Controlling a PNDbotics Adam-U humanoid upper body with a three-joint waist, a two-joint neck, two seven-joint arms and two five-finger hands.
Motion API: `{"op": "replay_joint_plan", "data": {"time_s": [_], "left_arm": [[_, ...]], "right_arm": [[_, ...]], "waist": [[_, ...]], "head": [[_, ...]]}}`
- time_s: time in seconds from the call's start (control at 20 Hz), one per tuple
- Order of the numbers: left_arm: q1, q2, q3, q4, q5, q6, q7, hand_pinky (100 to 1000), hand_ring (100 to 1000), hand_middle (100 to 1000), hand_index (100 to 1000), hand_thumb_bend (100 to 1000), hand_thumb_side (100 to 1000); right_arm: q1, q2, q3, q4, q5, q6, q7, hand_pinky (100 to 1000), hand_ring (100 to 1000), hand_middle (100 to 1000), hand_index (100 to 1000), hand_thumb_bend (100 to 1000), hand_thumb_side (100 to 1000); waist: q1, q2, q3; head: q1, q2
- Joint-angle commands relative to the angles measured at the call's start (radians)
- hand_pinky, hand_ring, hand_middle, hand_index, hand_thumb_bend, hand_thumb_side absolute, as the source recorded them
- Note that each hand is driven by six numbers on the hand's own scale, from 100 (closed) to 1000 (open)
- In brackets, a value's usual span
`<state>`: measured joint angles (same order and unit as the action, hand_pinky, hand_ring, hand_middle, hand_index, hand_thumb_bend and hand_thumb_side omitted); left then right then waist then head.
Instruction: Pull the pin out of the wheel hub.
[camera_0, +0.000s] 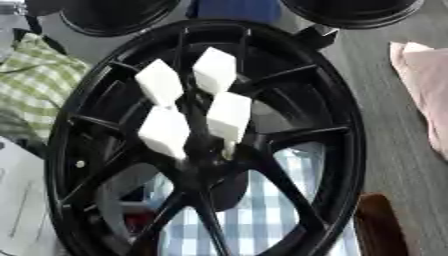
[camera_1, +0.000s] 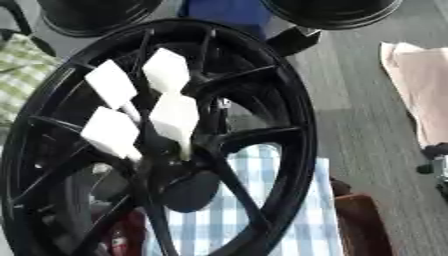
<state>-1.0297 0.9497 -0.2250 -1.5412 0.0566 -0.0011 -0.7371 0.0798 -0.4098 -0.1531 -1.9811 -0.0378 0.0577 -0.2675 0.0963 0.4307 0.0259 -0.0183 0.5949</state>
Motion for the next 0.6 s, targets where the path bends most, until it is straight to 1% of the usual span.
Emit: {"op": "replay_joint_plan", "data": {"time_s": [0.05,0.15,0.25,0.6], "left_arm": [[0.024,0.075,0.003,-0.088,0.025,0.041,0.058,806,666,727,799,420,487],[0.059,0.099,-0.002,-0.139,0.044,0.074,0.095,797,656,693,799,413,491],[0.087,0.119,-0.011,-0.188,0.068,0.098,0.111,793,648,691,802,420,494],[0.153,0.166,-0.029,-0.323,0.132,0.146,0.117,784,623,674,818,421,507]], "right_arm": [[-0.003,-0.015,-0.001,-0.019,0.003,0.002,0.000,797,568,682,612,100,668],[-0.004,-0.015,-0.001,-0.019,0.004,0.002,0.000,797,568,682,612,100,668],[-0.005,-0.016,0.000,-0.019,0.004,0.002,0.001,797,568,682,612,100,668],[-0.008,-0.015,0.002,-0.019,0.006,0.003,0.002,796,568,682,612,100,671]], "waist": [[0.012,-0.165,-0.001],[0.013,-0.163,-0.003],[0.014,-0.160,-0.005],[0.019,-0.154,-0.011]], "head": [[0.000,-0.014],[0.000,-0.015],[-0.002,-0.016],[-0.001,-0.012]]}}
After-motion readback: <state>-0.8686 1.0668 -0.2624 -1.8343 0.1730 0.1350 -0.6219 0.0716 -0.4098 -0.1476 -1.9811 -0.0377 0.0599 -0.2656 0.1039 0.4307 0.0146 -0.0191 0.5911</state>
